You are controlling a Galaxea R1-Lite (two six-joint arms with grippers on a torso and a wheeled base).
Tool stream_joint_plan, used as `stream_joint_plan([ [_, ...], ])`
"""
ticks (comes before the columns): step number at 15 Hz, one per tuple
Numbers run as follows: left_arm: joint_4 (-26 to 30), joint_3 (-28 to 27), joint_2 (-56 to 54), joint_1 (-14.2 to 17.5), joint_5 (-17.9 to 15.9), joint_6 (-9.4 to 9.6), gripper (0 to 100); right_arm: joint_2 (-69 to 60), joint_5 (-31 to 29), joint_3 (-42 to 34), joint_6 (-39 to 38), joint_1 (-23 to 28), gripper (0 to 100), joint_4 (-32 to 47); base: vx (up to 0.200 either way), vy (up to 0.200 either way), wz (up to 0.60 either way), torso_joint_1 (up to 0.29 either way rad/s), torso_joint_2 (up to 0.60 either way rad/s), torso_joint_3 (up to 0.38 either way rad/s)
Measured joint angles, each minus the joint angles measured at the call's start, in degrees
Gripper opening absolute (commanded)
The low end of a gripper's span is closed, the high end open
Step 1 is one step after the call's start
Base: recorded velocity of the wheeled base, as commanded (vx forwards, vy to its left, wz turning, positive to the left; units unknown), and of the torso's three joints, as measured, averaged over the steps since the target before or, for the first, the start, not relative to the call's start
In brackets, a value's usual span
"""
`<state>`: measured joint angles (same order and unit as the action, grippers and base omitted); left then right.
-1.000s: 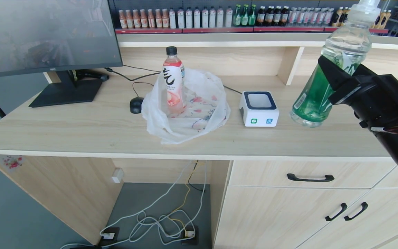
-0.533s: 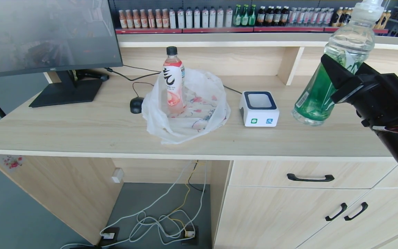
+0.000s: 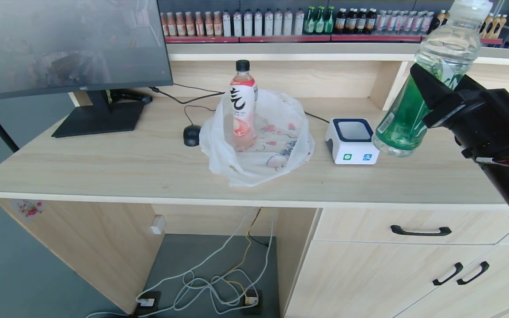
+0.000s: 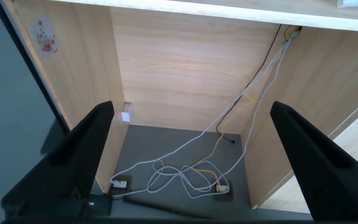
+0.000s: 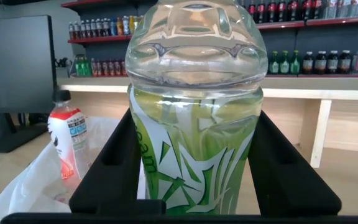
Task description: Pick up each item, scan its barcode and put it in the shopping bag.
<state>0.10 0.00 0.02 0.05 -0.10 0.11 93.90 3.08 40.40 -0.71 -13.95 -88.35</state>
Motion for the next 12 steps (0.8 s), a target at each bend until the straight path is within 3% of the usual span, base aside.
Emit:
stream_joint_plan([
  [5, 0.00, 0.00, 0.00, 0.02, 0.02, 0.05, 100, 0.09, -0.09, -0.05, 0.09, 0.17, 0, -0.20, 0.000, 0.200, 0.00, 0.000, 0.00, 0.000],
  [12, -0.10, 0.00, 0.00, 0.06, 0.00, 0.13, 100, 1.49, 0.00, 1.02, 0.06, 0.20, 0, -0.37, 0.000, 0.000, 0.00, 0.000, 0.00, 0.000],
])
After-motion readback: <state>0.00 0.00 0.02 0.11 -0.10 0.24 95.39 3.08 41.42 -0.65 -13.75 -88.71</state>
